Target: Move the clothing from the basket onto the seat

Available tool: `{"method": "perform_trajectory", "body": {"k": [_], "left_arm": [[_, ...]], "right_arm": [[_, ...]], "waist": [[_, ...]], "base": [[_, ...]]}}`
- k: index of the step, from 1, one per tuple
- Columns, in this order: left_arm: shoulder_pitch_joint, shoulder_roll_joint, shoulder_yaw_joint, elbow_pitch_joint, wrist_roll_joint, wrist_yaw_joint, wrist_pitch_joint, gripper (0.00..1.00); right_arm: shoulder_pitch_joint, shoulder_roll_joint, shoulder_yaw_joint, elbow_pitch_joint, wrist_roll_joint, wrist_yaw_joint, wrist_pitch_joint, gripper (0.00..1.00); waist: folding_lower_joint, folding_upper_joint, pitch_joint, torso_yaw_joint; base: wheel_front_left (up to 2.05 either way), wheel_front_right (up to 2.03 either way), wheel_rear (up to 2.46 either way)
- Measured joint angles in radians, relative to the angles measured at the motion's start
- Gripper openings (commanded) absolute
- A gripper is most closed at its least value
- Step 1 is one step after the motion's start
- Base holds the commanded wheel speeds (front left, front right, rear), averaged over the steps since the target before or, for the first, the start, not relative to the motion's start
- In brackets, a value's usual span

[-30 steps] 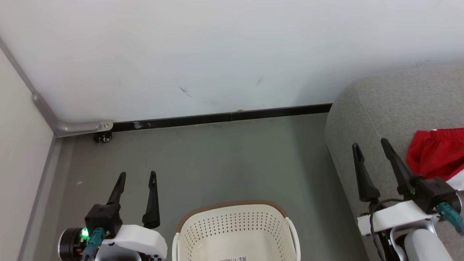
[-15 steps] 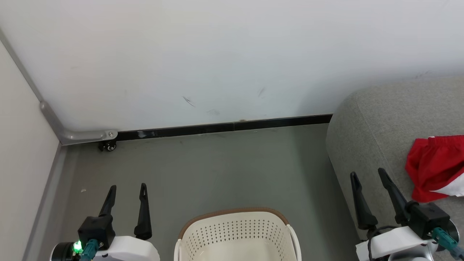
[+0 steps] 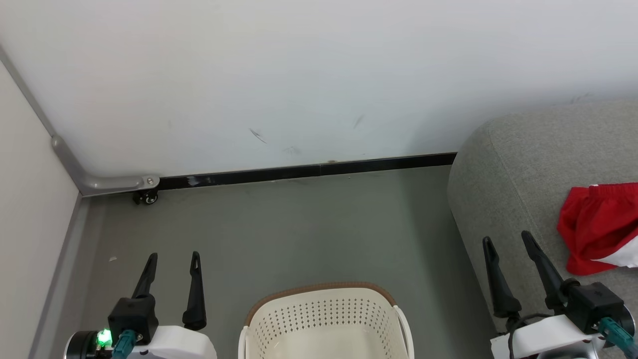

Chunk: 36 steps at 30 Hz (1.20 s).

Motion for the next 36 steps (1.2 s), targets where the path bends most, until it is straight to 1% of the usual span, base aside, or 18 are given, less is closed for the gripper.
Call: {"method": "perform_trajectory", "body": {"k": [8,19,28,36], "left_arm": [[0.0,0.012,-0.002,0.019,0.01,0.0,0.0,1.0],[0.0,0.009,-0.002,0.023,0.012,-0.001,0.0,1.0],[0.0,0.01,-0.002,0.03,0.036,-0.001,0.0,1.0],[0.0,0.01,0.003,0.035,0.035,-0.001,0.0,1.0]], "right_arm": [[0.006,0.001,0.0,-0.022,0.002,0.0,0.01,1.0],[0.026,0.003,0.001,-0.036,0.035,0.0,0.02,1.0],[0.034,0.003,0.0,-0.047,0.043,0.0,0.02,1.0],[0.037,0.003,0.0,-0.05,0.052,0.0,0.02,1.0]], "waist": [[0.0,0.0,0.007,0.004],[0.0,0.0,0.014,0.002],[0.0,0.0,0.018,-0.001],[0.0,0.0,0.019,0.0]], "base": [[0.0,0.0,0.0],[0.0,0.0,0.0],[0.0,0.0,0.0],[0.0,0.0,0.0]]}}
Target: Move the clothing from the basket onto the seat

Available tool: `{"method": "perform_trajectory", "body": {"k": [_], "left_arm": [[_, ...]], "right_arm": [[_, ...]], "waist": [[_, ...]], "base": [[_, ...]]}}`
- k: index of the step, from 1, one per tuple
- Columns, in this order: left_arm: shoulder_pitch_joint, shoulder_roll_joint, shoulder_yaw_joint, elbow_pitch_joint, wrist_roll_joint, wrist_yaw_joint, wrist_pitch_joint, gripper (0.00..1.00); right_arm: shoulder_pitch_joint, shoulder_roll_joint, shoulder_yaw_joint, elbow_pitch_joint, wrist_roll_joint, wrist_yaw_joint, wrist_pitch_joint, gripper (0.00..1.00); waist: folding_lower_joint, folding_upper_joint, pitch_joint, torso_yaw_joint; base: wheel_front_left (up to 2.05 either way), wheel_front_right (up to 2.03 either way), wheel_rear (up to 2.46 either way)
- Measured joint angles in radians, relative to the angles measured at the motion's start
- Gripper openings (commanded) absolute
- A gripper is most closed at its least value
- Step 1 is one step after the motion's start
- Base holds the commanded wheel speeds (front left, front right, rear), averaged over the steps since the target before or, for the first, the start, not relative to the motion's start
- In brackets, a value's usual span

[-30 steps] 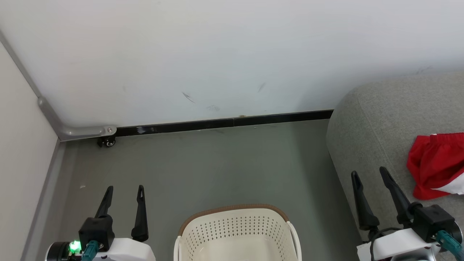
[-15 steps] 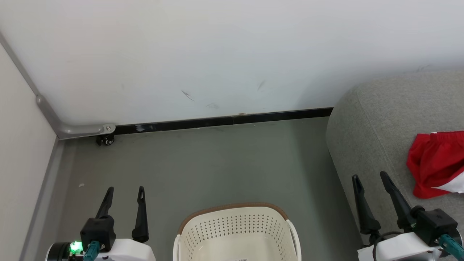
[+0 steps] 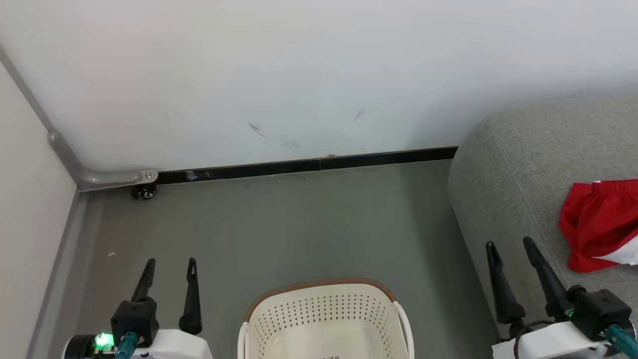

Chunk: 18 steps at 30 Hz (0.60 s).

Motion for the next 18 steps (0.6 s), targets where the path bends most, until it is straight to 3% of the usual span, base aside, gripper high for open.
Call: {"method": "perform_trajectory", "body": {"k": [1,8,18], "left_arm": [[0.0,-0.001,0.0,0.004,0.0,0.0,0.0,0.0],[0.036,-0.032,-0.013,0.062,-0.005,-0.003,0.005,0.0],[0.037,-0.042,0.028,0.066,-0.115,-0.038,0.037,0.0]], "right_arm": [[0.001,0.0,0.001,0.004,0.0,0.0,0.0,0.0],[0.04,0.01,0.008,0.068,0.002,0.0,-0.001,0.0],[0.039,0.01,0.009,0.067,0.109,0.0,0.001,0.0]], "waist": [[0.0,0.0,0.0,0.0],[0.0,0.0,0.0,0.0],[0.0,0.0,0.001,0.001]], "base": [[0.0,0.0,0.0],[0.0,0.0,0.0],[0.0,0.0,0.0]]}}
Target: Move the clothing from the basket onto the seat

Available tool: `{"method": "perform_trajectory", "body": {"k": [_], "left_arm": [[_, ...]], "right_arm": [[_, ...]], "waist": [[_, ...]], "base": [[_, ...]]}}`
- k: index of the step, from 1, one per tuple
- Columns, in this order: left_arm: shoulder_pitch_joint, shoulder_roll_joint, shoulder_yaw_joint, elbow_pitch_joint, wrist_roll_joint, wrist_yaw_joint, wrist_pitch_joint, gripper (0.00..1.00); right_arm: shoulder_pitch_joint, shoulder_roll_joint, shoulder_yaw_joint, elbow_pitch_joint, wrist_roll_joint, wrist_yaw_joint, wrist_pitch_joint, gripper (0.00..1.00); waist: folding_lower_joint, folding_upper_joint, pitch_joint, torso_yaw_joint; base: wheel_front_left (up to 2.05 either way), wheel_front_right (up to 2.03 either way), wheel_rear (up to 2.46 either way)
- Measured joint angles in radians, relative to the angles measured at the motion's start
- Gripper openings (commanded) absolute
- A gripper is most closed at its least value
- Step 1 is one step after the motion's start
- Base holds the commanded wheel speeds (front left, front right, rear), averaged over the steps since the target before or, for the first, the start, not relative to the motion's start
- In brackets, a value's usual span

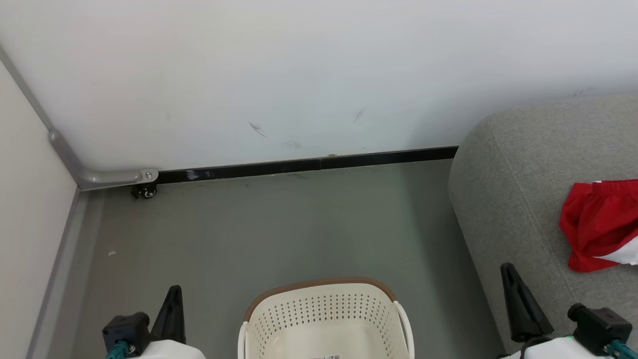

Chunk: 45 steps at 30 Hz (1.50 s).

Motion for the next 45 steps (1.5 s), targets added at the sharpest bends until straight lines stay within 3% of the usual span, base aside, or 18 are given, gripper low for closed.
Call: {"method": "perform_trajectory", "body": {"k": [8,24,31,37,45], "left_arm": [[0.0,-0.013,0.03,-0.003,-0.146,-0.035,0.04,0.0],[0.0,-0.036,0.091,-0.019,-0.358,-0.096,0.1,0.0],[0.0,-0.045,0.116,-0.025,-0.454,-0.12,0.123,0.0],[0.0,-0.05,0.138,-0.029,-0.532,-0.149,0.146,0.0],[-0.001,-0.064,0.167,-0.034,-0.642,-0.176,0.176,0.0]], "right_arm": [[-0.003,0.0,-0.004,0.0,0.177,0.0,0.029,0.0],[-0.024,0.0,-0.022,0.002,0.406,0.0,0.068,0.0],[-0.03,-0.002,-0.028,0.004,0.509,0.0,0.09,0.0],[-0.044,-0.004,-0.032,0.01,0.598,0.0,0.104,0.0],[-0.06,-0.007,-0.037,0.024,0.715,0.0,0.123,0.0]], "waist": [[0.001,0.0,0.0,0.001],[0.0143,0.0,-0.009,0.004],[0.0173,0.0,-0.013,0.005],[0.0167,0.0,-0.014,0.006],[0.0101,0.0,-0.01,0.007]], "base": [[0.0,0.0,0.0],[0.0,0.0,0.0],[0.0,0.0,0.0],[0.0,0.0,0.0],[0.0,0.0,0.0]]}}
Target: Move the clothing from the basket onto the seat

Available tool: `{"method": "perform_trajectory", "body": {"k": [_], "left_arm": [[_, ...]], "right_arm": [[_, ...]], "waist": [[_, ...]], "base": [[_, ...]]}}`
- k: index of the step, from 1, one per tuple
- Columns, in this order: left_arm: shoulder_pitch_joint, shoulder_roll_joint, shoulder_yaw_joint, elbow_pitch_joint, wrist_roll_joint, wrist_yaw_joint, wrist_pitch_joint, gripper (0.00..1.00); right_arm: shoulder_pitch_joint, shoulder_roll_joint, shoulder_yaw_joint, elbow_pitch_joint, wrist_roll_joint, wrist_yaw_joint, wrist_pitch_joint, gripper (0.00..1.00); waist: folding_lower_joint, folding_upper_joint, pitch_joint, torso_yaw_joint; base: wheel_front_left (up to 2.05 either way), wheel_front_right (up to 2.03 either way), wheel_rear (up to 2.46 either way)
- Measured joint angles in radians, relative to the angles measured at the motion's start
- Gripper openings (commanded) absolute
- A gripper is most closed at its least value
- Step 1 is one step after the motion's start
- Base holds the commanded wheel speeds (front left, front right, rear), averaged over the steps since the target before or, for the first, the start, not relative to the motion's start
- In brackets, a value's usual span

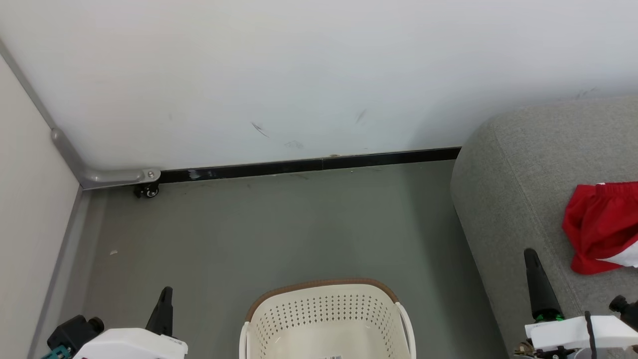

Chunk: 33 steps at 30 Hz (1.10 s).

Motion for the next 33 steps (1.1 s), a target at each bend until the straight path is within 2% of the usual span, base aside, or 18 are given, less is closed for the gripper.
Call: {"method": "perform_trajectory", "body": {"k": [7,13,33], "left_arm": [[-0.004,-0.008,0.025,-0.003,-0.096,-0.029,0.02,0.0],[-0.008,-0.017,0.046,-0.006,-0.178,-0.053,0.039,0.0],[-0.021,-0.045,0.12,-0.017,-0.447,-0.128,0.112,0.0]], "right_arm": [[-0.014,-0.004,-0.005,0.008,0.104,0.0,0.02,0.0],[-0.03,-0.008,-0.009,0.011,0.193,0.0,0.032,0.0],[-0.068,-0.015,-0.026,0.03,0.485,0.0,0.077,0.0]], "waist": [[-0.0058,0.0,0.007,0.001],[-0.0082,0.0,0.012,0.002],[-0.0094,0.0,0.019,0.004]], "base": [[0.0,0.0,0.0],[0.0,0.0,0.0],[0.0,0.0,0.0]]}}
